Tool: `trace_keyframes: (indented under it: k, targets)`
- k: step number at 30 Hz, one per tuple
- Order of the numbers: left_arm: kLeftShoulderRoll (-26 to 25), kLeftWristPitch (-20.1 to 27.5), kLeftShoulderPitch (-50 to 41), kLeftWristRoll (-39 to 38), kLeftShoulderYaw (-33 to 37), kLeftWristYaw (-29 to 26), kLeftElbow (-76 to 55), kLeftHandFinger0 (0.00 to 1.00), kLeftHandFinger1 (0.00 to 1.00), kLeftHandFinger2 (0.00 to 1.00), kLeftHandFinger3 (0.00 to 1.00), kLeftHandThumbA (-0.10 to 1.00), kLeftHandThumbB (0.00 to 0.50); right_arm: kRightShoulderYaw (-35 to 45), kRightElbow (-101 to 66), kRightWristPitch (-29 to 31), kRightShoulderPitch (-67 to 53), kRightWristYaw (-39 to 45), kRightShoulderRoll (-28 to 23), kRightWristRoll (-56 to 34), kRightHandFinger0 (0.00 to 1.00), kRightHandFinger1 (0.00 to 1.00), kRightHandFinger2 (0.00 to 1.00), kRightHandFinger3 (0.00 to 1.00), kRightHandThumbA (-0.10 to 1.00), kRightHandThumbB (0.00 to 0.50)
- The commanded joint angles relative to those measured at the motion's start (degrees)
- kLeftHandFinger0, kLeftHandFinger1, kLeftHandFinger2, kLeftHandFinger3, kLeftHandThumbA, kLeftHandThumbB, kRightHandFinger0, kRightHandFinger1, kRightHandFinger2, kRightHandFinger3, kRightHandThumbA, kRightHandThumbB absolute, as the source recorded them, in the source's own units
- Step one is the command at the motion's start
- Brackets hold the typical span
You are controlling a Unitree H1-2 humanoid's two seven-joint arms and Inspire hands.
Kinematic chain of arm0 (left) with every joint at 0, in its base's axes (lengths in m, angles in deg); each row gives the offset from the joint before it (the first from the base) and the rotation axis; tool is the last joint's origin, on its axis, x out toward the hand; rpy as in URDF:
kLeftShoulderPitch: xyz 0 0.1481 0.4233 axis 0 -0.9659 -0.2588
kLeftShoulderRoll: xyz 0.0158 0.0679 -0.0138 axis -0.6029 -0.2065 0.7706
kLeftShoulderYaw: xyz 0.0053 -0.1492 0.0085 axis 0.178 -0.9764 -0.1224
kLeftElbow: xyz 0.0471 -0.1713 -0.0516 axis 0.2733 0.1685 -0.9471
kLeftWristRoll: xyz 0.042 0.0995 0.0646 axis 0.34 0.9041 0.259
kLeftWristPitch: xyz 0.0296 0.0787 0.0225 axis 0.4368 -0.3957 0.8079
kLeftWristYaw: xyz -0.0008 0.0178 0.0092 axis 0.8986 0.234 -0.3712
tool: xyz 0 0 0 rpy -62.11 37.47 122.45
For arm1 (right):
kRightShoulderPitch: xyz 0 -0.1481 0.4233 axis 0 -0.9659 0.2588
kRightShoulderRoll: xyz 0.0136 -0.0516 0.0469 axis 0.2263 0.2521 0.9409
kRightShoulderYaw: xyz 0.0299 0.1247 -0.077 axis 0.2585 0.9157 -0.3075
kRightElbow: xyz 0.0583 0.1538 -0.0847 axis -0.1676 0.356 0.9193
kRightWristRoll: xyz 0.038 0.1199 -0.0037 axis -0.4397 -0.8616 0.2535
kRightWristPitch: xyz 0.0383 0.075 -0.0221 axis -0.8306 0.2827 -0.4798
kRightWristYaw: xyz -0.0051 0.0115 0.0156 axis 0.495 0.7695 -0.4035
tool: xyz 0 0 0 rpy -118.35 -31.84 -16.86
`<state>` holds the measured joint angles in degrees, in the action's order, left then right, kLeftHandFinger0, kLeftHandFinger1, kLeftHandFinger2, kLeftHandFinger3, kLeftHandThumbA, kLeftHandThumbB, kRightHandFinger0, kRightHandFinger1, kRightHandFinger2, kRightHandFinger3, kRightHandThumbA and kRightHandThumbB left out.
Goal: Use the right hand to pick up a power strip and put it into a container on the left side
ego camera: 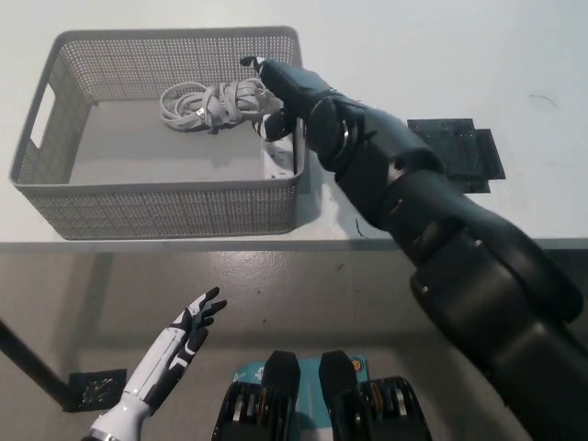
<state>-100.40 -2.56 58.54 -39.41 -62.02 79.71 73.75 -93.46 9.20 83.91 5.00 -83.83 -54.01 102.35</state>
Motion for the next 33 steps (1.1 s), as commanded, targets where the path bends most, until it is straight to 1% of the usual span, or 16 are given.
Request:
trace_keyframes:
  k: [1,3,4,5,6,9,11,13,14,19,23,25,26,29,31,33]
  targets:
    - [-1.8,-0.67,5.15,1.14,1.41,2.81,-2.32,1.0,0.97,0.91,1.0,1.0,0.219,-3.16,-4.14,-12.09,32.37,59.96,-7.82,0.91,1.0,1.0,1.0,1.0,0.8,0.5]
    - [-1.79,-0.8,5.19,0.72,1.4,3.03,-2.21,1.0,0.97,0.91,1.0,1.0,0.219,2.81,-6.44,-15.66,31.35,56.65,-10.01,-5.81,1.0,1.0,1.0,1.0,0.85,0.5]
    - [-1.72,-0.55,4.72,0.85,1.65,3.13,-2.18,1.0,0.97,0.91,1.0,1.0,0.214,5.81,-8.38,-17.78,30.35,55.37,-11.37,-9.37,1.0,1.0,1.0,1.0,0.93,0.5]
    - [-1.58,-0.38,4.59,1.06,1.81,3.07,-2.03,1.0,0.97,0.91,1.0,1.0,0.214,8.75,-13.99,-20.95,28.61,52.16,-13.63,-13.36,1.0,1.0,1.0,1.0,1.0,0.5]
    - [-1.53,-0.03,4.75,0.83,1.77,3.09,-1.56,1.0,0.96,0.9,1.0,1.0,0.217,12.48,-23.13,-26.35,26.1,47.64,-15.88,-18.24,1.0,1.0,1.0,1.0,0.99,0.5]
    - [-1.61,0.16,4.48,0.64,1.62,2.98,-1.37,1.0,0.95,0.89,1.0,1.0,0.207,16.85,-39.51,-22.69,22.06,43.13,-21.41,-23.63,1.0,1.0,1.0,1.0,1.0,0.476]
    - [-1.57,0.08,4.32,0.37,1.53,3.0,-1.28,1.0,0.94,0.89,1.0,1.0,0.205,20.03,-46.35,-23.59,20.27,39.78,-23.67,-25.29,1.0,1.0,1.0,1.0,1.0,0.464]
    - [-1.59,0.17,4.23,0.2,1.41,2.94,-1.0,1.0,0.94,0.89,1.0,1.0,0.199,23.2,-55.99,-24.02,17.41,36.04,-26.59,-26.36,1.0,1.0,1.0,1.0,1.0,0.406]
    - [-1.66,0.3,4.15,0.14,1.29,2.85,-0.89,1.0,0.93,0.89,1.0,1.0,0.199,24.47,-59.78,-23.37,16.2,34.92,-27.81,-26.84,1.0,1.0,1.0,1.0,1.0,0.399]
    - [-1.53,0.38,3.42,0.1,1.14,2.56,-0.51,1.0,0.93,0.89,1.0,1.0,0.189,32.58,-78.57,-24.98,9.63,32.01,-35.47,-32.01,1.0,1.0,1.0,1.0,1.0,0.414]
    - [-1.15,1.34,2.89,0.48,1.18,2.0,0.2,1.0,0.93,0.89,1.0,1.0,0.187,39.87,-88.34,-25.57,5.47,26.1,-37.29,-35.31,1.0,1.0,1.0,1.0,1.0,0.43]
    - [-1.03,1.68,2.56,0.93,1.26,1.7,0.45,1.0,0.94,0.91,1.0,1.0,0.18,45.72,-98.33,-27.75,1.48,23.11,-39.38,-40.03,1.0,1.0,1.0,1.0,1.0,0.373]
    - [-1.03,1.6,2.4,0.99,1.25,1.64,0.37,1.0,0.94,0.91,1.0,1.0,0.174,47.32,-101.26,-28.94,-0.02,22.05,-39.62,-41.05,1.0,1.0,1.0,1.0,1.0,0.399]
    - [-0.95,0.94,1.85,0.91,1.11,1.55,-0.09,1.0,0.94,0.93,1.0,1.0,0.176,53.01,-113.06,-31.16,-8.88,18.53,-41.0,-45.96,1.0,1.0,1.0,1.0,1.0,0.416]
    - [-0.68,1.11,1.8,0.66,0.93,1.31,0.07,1.0,0.95,0.94,1.0,1.0,0.158,55.59,-120.41,-27.15,-18.26,15.86,-40.99,-46.65,1.0,1.0,1.0,1.0,1.0,0.436]
    - [-0.63,1.73,1.57,0.11,0.74,1.34,0.54,1.0,0.97,0.98,1.0,1.0,0.148,57.33,-127.96,-22.63,-31.06,12.55,-39.84,-51.65,1.0,1.0,1.0,1.0,1.0,0.416]
